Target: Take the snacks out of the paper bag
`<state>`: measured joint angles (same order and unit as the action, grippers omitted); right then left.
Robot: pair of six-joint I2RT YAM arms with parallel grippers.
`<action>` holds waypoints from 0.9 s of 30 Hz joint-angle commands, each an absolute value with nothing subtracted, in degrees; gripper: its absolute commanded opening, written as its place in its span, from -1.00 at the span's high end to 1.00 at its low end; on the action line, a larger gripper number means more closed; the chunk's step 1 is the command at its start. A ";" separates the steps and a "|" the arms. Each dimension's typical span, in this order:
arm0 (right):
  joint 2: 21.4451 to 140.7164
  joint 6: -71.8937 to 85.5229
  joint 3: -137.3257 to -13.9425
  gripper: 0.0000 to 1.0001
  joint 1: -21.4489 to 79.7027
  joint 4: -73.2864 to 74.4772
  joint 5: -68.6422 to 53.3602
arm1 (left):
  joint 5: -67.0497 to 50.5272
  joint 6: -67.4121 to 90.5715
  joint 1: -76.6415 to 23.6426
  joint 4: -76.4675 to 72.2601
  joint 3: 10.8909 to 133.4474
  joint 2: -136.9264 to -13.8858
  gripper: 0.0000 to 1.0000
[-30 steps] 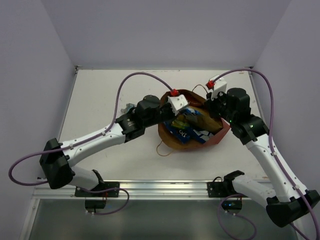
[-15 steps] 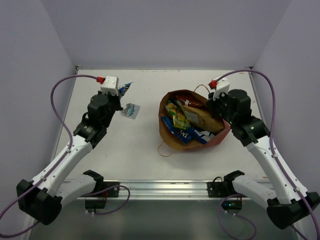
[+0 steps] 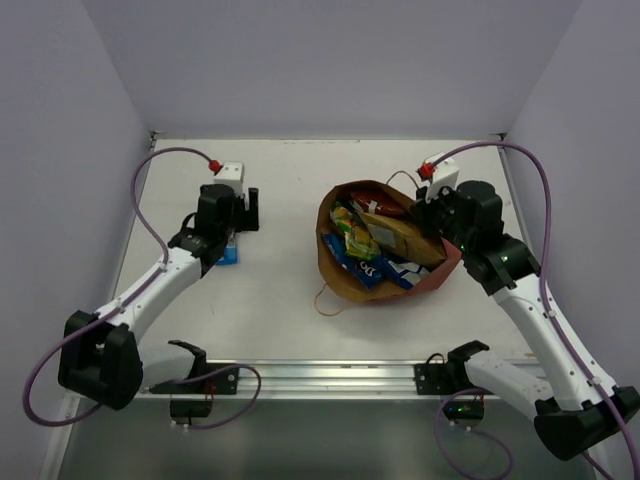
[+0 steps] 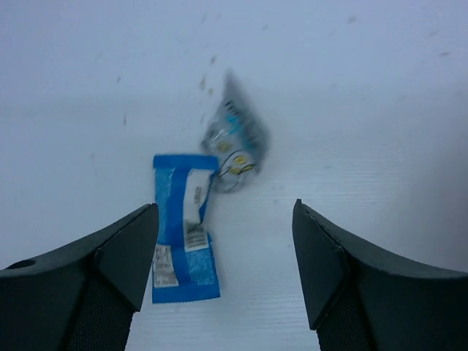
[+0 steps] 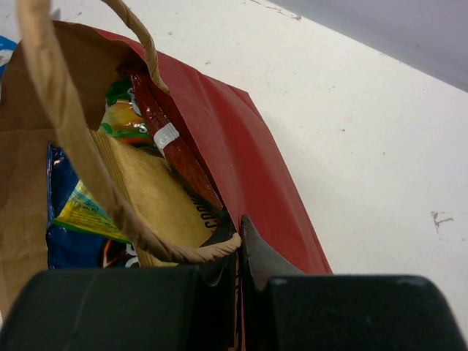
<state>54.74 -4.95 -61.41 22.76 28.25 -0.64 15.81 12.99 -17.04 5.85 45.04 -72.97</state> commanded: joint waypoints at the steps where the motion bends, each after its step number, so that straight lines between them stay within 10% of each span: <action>1: 53.35 -5.89 -61.78 1.00 22.76 25.48 -3.77 | 7.04 3.54 -26.49 3.42 52.20 -65.49 -0.60; 13: 54.49 -7.82 -65.48 1.00 22.76 29.44 -7.20 | -10.28 -12.56 -54.82 5.36 64.68 -76.72 -0.64; 27: 56.51 -7.21 -66.80 1.00 22.76 32.17 -11.33 | -16.70 -26.54 -61.79 8.17 76.72 -97.37 -0.47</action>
<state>55.96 -7.14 -63.94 22.76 32.62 -8.16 -15.42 -21.98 -60.93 8.27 73.10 -95.37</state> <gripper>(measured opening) 0.025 0.738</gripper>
